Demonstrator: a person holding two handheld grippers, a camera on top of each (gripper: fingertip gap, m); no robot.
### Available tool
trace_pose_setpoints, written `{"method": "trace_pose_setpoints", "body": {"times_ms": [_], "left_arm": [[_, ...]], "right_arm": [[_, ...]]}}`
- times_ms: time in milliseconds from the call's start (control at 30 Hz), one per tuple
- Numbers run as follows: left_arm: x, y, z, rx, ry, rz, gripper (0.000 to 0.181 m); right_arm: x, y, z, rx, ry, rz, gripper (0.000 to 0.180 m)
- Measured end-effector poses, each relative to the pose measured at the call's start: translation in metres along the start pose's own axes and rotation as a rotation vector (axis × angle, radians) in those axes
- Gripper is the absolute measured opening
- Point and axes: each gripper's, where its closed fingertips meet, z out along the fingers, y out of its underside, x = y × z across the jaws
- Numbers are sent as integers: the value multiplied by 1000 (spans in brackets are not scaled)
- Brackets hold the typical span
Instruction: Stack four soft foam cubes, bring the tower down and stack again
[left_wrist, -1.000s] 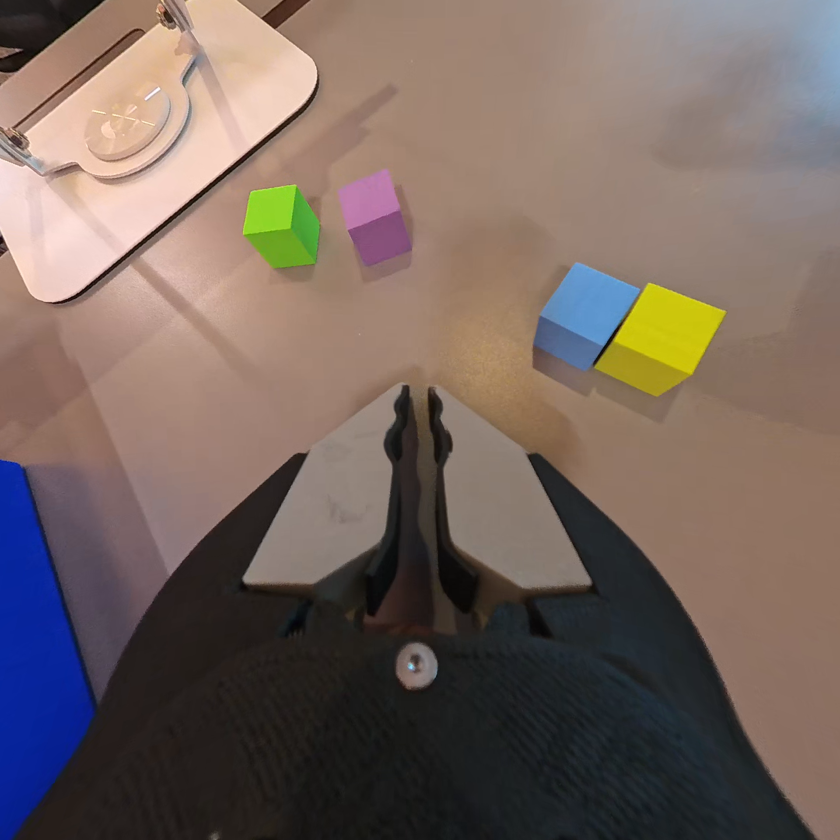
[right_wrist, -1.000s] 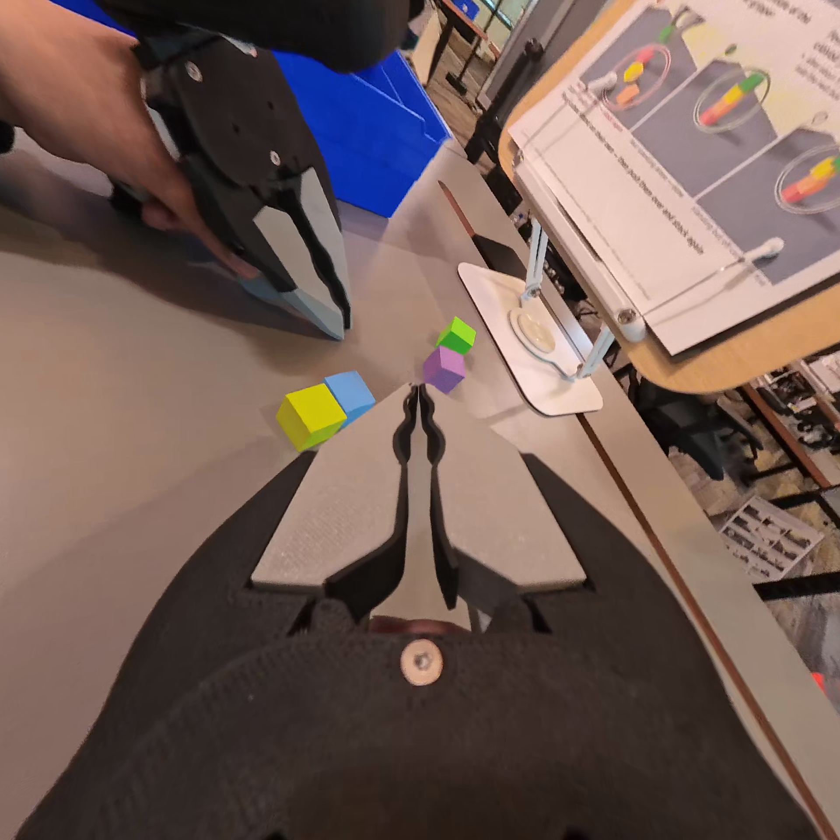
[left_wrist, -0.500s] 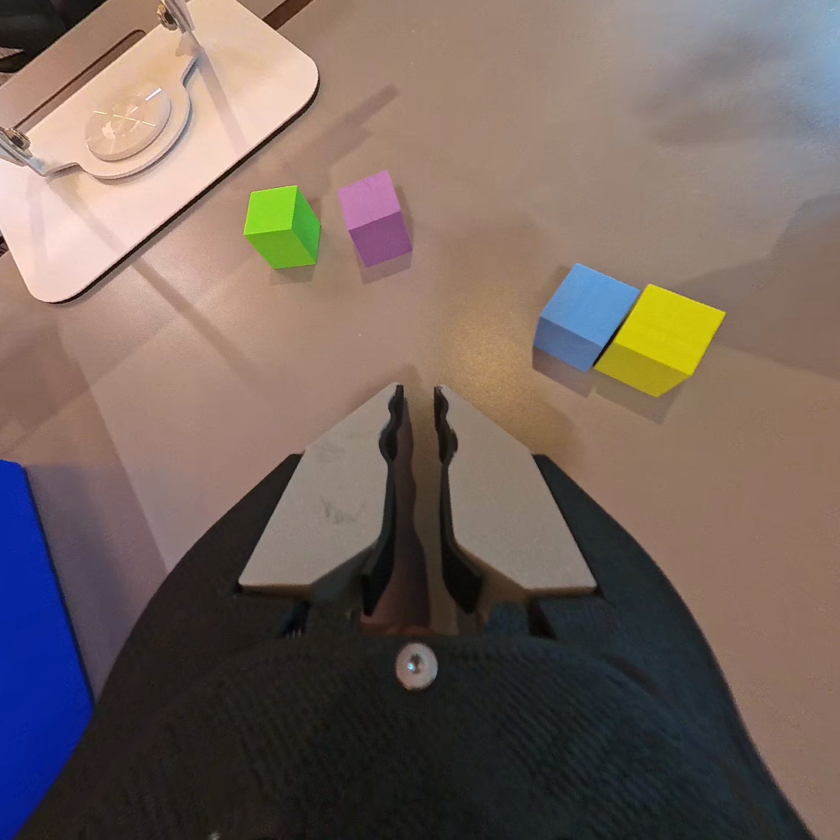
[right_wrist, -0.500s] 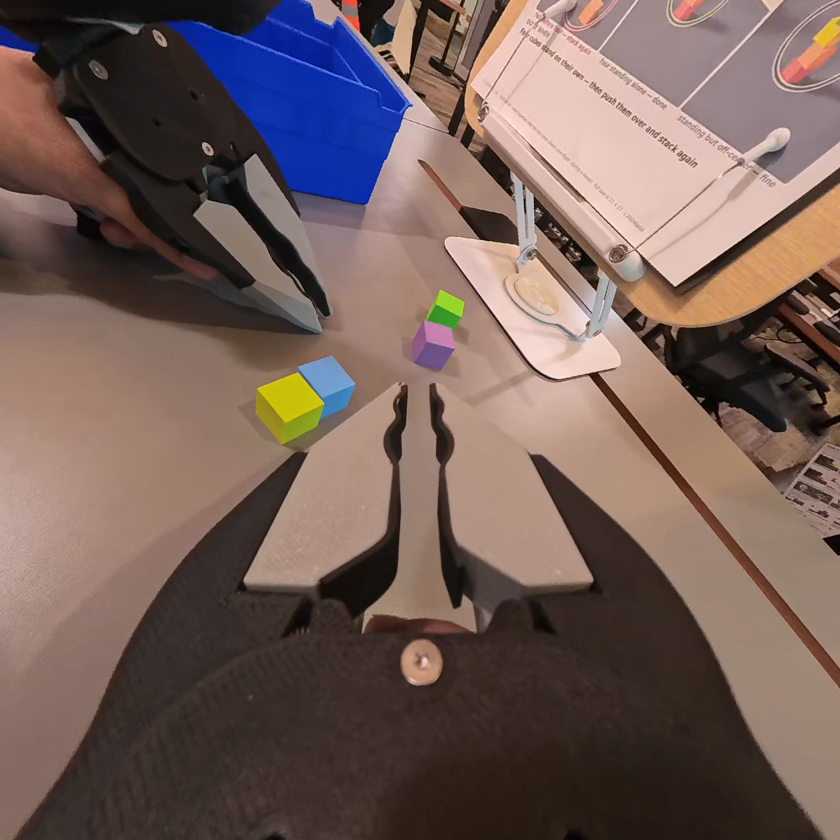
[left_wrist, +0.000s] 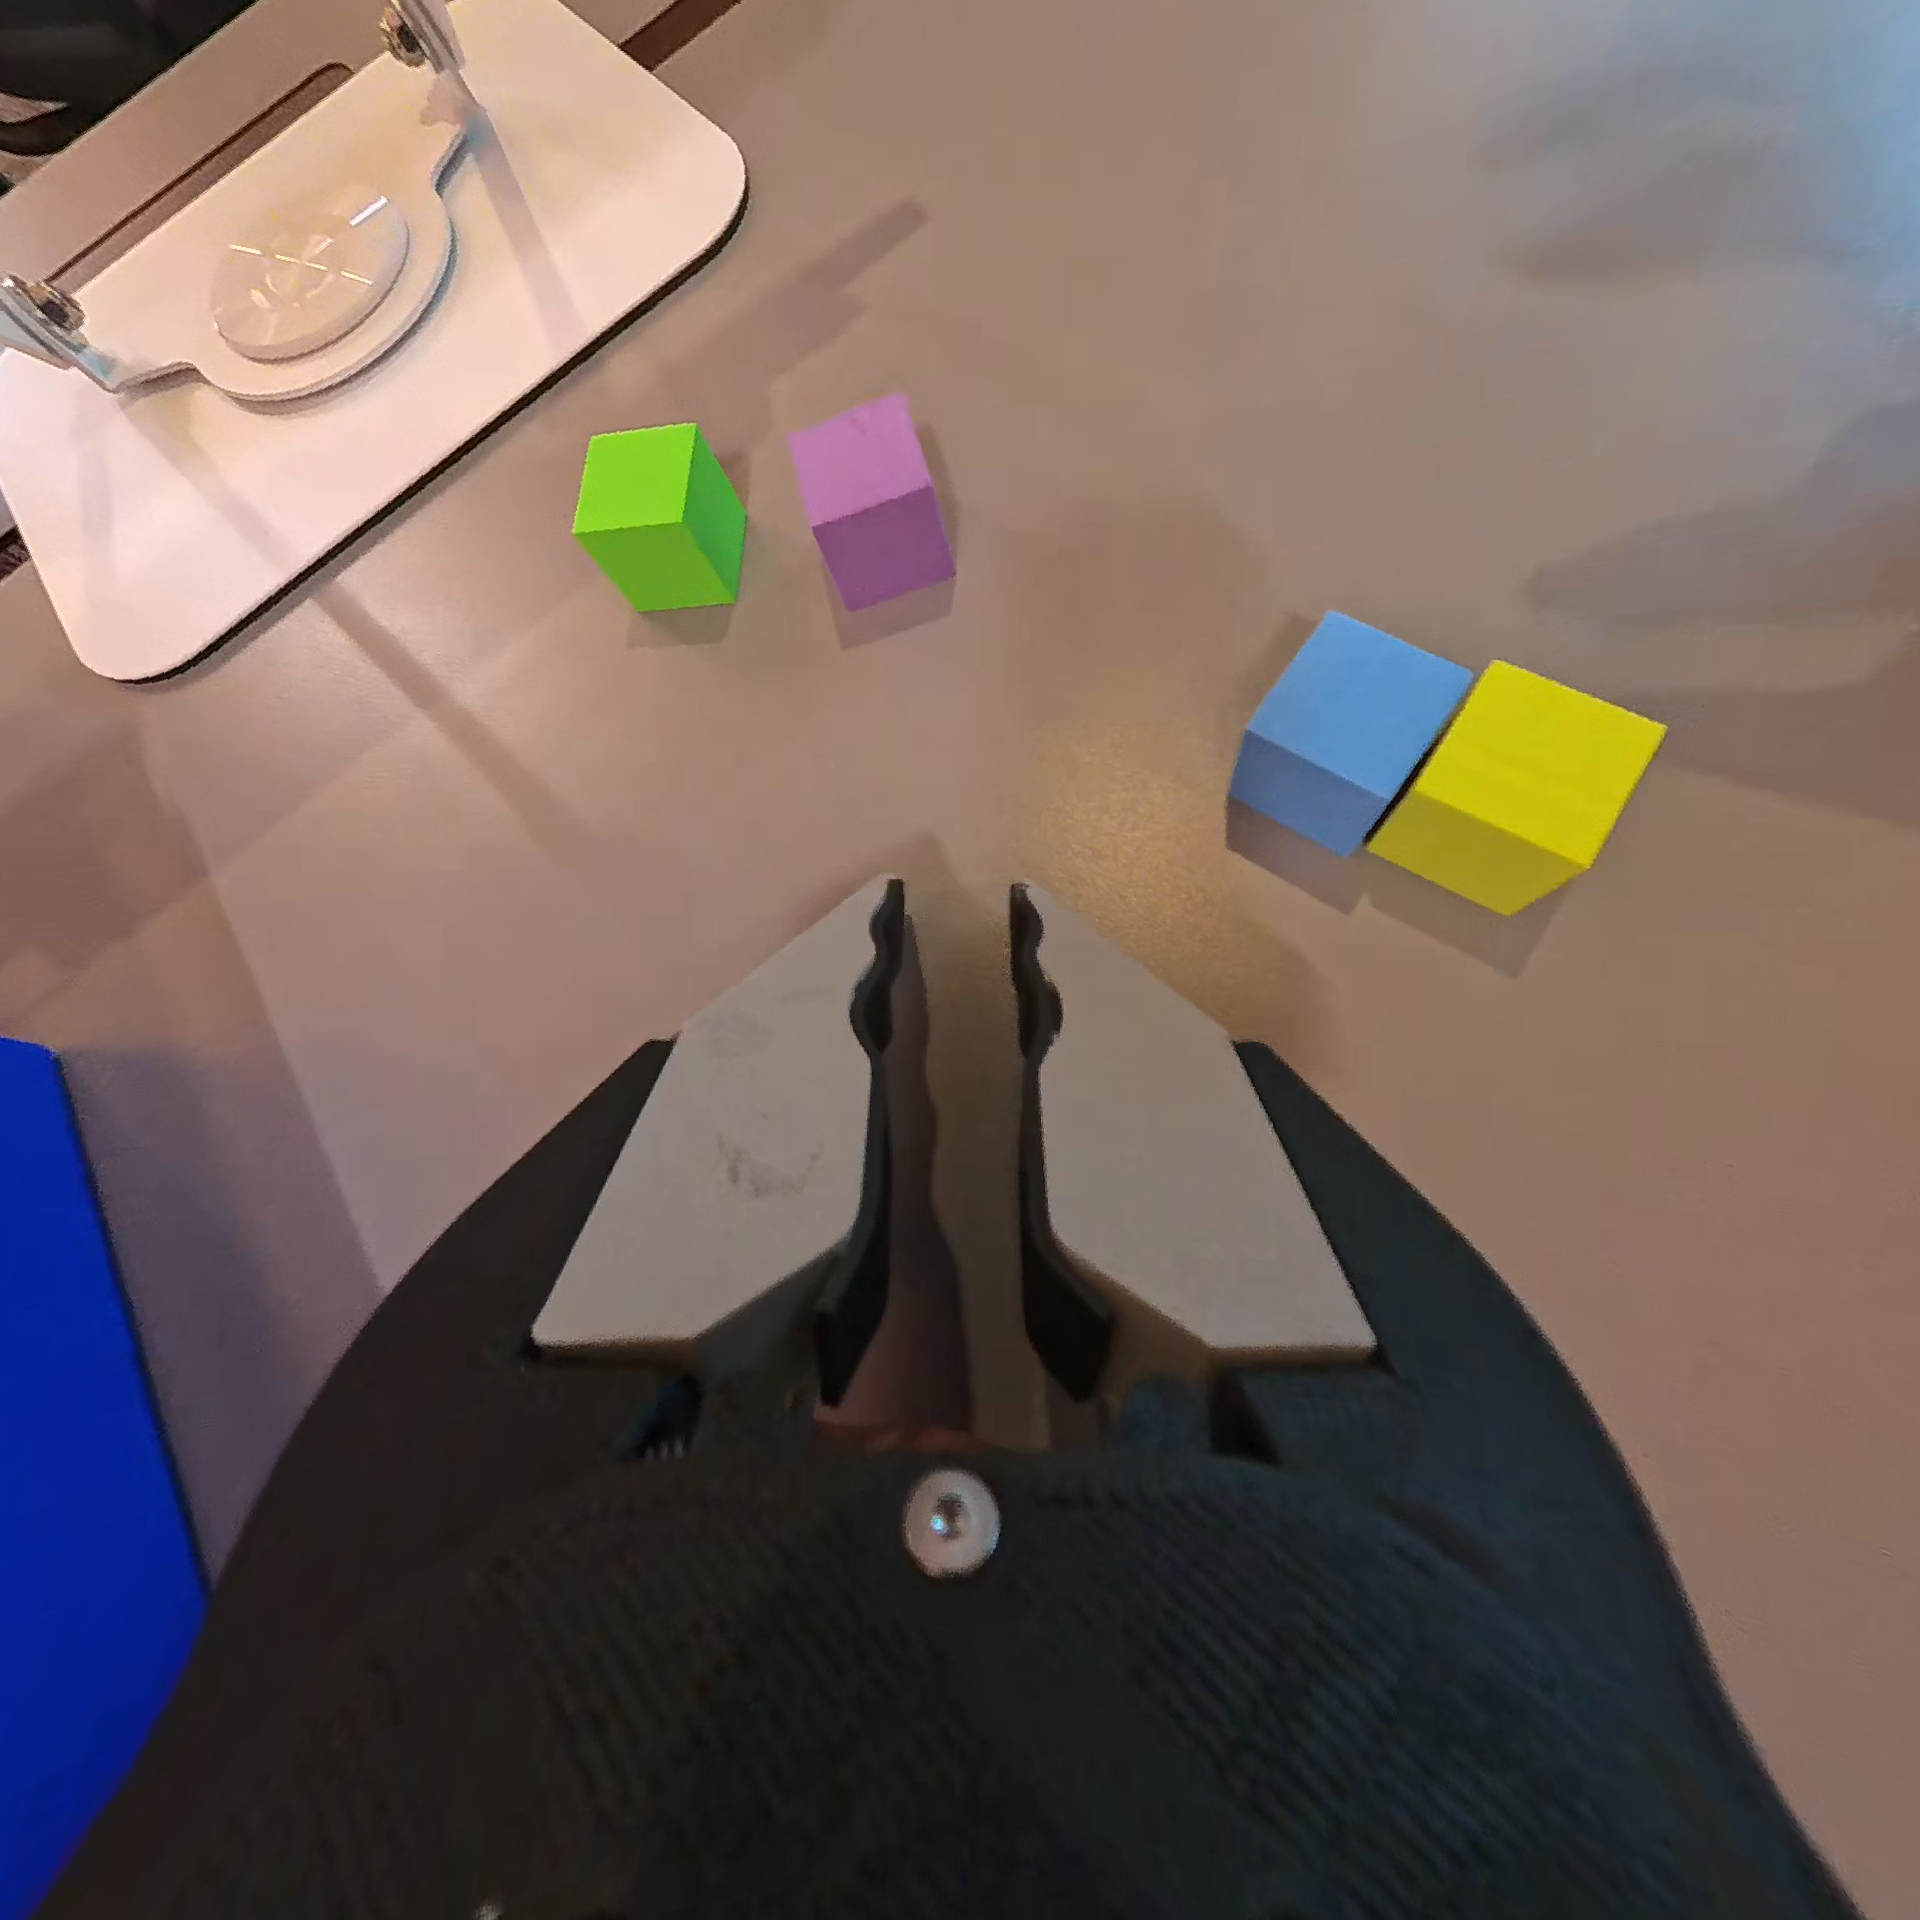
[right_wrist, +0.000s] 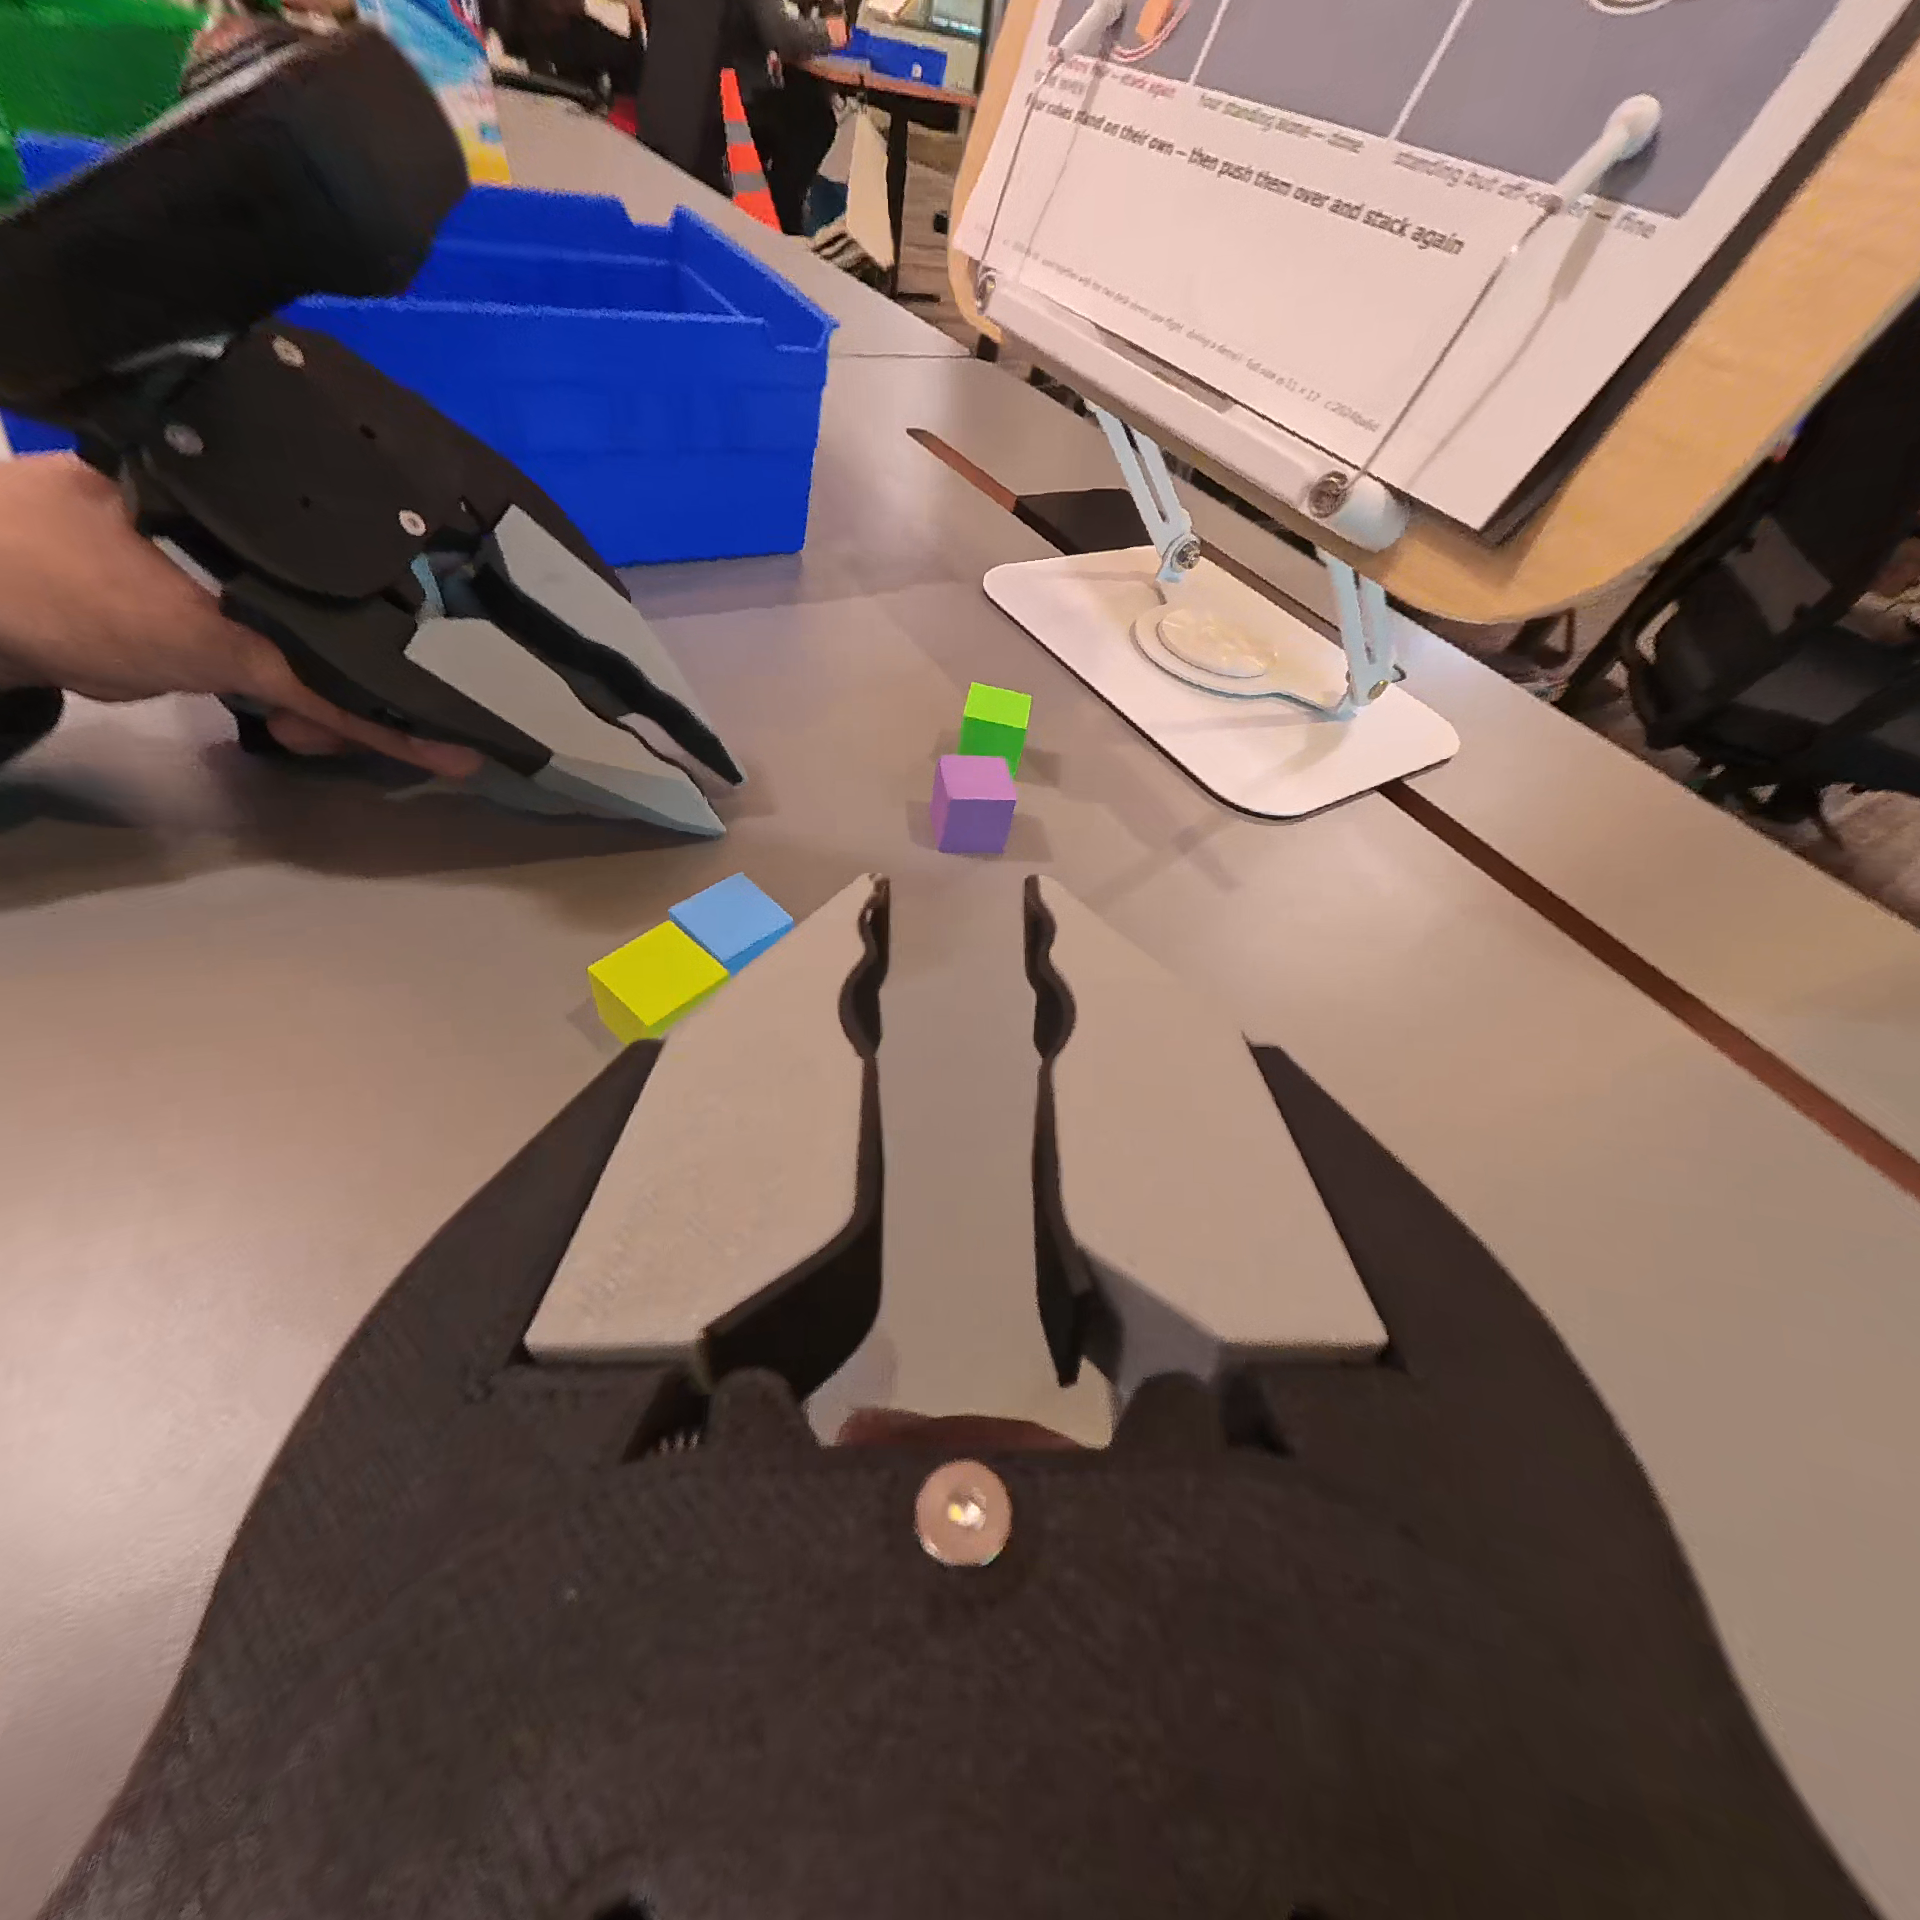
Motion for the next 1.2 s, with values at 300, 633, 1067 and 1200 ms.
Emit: {"method": "trace_pose_setpoints", "body": {"times_ms": [300,633,1067,1200], "left_arm": [[0,0,0,0,-5,3,22],[3,-3,-1,17,20,-10,25],[69,-29,-26,164,364,71,19],[79,-20,-23,123,402,111,0]], "right_arm": [[-3,12,5,-42,-79,129,42],[-2,15,5,-55,-99,192,47],[-1,15,2,-57,-110,219,46],[-1,14,1,-51,-110,221,46]]}}
